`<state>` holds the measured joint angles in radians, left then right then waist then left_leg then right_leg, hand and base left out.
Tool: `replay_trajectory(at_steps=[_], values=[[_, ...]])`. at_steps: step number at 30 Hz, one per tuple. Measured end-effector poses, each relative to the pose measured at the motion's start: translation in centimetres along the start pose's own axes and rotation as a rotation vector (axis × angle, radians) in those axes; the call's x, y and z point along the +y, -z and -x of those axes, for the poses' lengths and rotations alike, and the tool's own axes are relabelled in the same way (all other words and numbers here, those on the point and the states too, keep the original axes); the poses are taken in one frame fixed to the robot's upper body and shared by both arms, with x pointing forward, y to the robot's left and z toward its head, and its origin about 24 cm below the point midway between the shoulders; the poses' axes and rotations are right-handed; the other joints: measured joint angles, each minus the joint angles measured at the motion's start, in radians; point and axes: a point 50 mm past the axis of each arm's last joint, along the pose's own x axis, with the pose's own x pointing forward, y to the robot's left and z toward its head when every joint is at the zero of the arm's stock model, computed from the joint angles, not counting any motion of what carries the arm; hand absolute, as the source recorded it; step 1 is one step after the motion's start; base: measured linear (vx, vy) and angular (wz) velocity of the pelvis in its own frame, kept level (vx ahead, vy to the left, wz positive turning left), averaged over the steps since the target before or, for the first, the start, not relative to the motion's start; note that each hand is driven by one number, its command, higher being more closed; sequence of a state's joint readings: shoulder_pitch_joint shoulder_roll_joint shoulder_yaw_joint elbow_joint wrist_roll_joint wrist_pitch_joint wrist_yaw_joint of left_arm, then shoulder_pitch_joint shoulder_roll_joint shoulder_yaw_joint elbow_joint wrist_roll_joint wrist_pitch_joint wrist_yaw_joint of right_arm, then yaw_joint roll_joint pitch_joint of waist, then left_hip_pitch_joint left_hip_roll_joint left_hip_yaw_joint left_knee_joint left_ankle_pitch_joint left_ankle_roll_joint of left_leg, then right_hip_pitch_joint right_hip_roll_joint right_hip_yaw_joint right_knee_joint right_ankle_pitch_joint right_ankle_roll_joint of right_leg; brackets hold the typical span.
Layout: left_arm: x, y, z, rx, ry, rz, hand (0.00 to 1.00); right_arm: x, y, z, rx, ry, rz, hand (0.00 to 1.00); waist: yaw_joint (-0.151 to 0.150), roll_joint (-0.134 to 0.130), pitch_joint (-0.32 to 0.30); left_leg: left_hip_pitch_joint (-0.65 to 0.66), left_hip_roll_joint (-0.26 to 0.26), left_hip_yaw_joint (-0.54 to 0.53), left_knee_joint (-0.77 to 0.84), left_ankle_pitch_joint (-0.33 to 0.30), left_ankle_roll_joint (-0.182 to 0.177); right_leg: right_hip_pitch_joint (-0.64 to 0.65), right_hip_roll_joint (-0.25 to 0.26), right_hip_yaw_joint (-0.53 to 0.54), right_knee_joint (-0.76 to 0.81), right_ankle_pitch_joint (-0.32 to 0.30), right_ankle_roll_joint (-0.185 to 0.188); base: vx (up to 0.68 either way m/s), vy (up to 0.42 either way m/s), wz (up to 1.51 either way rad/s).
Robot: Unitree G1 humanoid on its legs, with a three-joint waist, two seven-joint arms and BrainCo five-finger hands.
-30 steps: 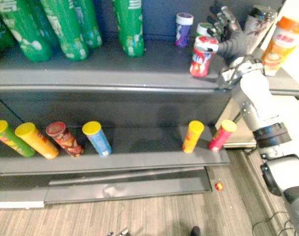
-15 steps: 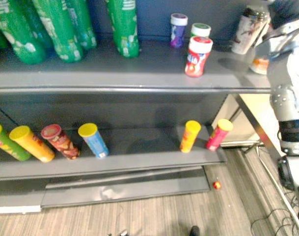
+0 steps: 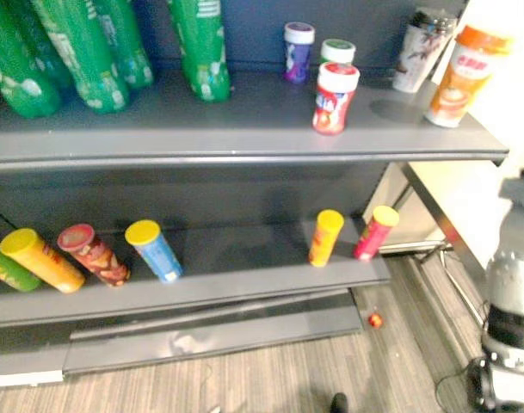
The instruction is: Put the gum and the chips on the shelf.
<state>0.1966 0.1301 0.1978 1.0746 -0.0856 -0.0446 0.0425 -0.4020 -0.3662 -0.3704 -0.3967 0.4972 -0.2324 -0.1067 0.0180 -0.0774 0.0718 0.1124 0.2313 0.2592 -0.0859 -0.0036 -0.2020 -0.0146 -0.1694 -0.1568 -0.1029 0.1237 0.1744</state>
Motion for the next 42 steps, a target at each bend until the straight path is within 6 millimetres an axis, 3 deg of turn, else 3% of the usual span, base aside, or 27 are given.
replay_trajectory(at_steps=[4,8,11,15,17,23,32,37,41,42], values=[[0.3,0.4,0.1,0.006,-0.012,-0.024,0.0,-1.7,-1.8,1.9,-0.067,0.096,0.213,0.0,-0.018,0.0,-0.01,0.004,0.0,0.008,0.0,-0.002,-0.002,-0.002,0.001,0.007,0.0,0.0,0.0,-0.01,0.003,-0.05],[0.2,0.7,0.2,-0.003,-0.038,0.008,0.0,-3.4,-1.0,5.4,0.033,0.234,0.294,0.0,-0.018,0.002,-0.034,0.011,-0.002,0.037,0.0,-0.006,-0.001,-0.018,0.003,0.034,0.001,0.0,0.0,0.0,0.005,-0.2],[-0.1,1.1,0.4,0.001,-0.053,0.06,0.0,-4.3,0.1,10.1,0.228,0.329,0.337,0.0,-0.029,0.022,-0.045,0.017,-0.003,0.05,0.001,-0.009,-0.001,-0.019,0.003,0.043,0.001,0.0,0.0,0.0,0.007,-0.09],[-0.5,1.4,0.5,0.007,-0.06,0.112,0.0,-3.6,1.6,14.7,0.456,0.347,0.303,0.0,-0.039,0.049,-0.047,0.031,-0.002,0.068,0.004,-0.014,0.0,-0.016,0.005,0.057,0.001,0.0,0.0,0.0,0.003,-0.12],[-0.8,1.6,0.5,0.011,-0.06,0.118,0.0,-3.4,2.9,18.8,0.682,0.354,0.284,0.0,-0.04,0.062,-0.049,0.031,0.001,0.081,0.015,-0.021,-0.002,-0.016,0.005,0.057,0.001,-0.001,0.0,-0.02,0.001,-0.1],[-1.0,1.6,0.6,0.004,-0.055,0.12,0.0,-3.1,5.4,27.8,1.158,0.29,0.259,0.0,-0.039,0.072,-0.046,0.033,0.005,0.087,0.022,-0.026,-0.004,-0.006,0.005,0.049,0.0,-0.006,-0.002,-0.01,-0.001,-0.03],[-1.2,1.4,0.5,0.001,-0.031,0.086,0.0,-4.4,6.0,33.5,1.453,0.203,0.31,0.0,-0.034,0.079,-0.046,0.036,0.005,0.084,0.02,-0.031,-0.004,0.001,0.003,0.042,-0.001,-0.004,-0.002,0.0,0.0,0.0],[-1.3,1.4,0.5,0.004,-0.024,0.077,0.0,-4.9,5.6,39.2,1.711,0.264,0.287,0.0,-0.029,0.083,-0.045,0.033,0.005,0.08,0.02,-0.032,-0.004,0.001,0.003,0.038,-0.002,-0.004,-0.003,0.0,0.0,0.01],[-1.5,0.9,0.3,-0.006,-0.01,0.053,0.0,-5.1,4.1,44.1,1.942,0.353,0.286,0.0,-0.013,0.083,-0.044,0.031,0.003,0.071,0.021,-0.032,-0.004,0.003,0.001,0.033,-0.002,-0.004,-0.002,-0.01,-0.001,0.02],[-1.5,0.9,0.3,-0.003,-0.01,0.056,0.0,-5.3,4.1,44.2,1.947,0.385,0.281,0.0,-0.013,0.083,-0.043,0.03,0.002,0.065,0.021,-0.032,-0.004,0.003,0.0,0.033,-0.002,-0.004,-0.002,-0.02,0.002,0.08]])
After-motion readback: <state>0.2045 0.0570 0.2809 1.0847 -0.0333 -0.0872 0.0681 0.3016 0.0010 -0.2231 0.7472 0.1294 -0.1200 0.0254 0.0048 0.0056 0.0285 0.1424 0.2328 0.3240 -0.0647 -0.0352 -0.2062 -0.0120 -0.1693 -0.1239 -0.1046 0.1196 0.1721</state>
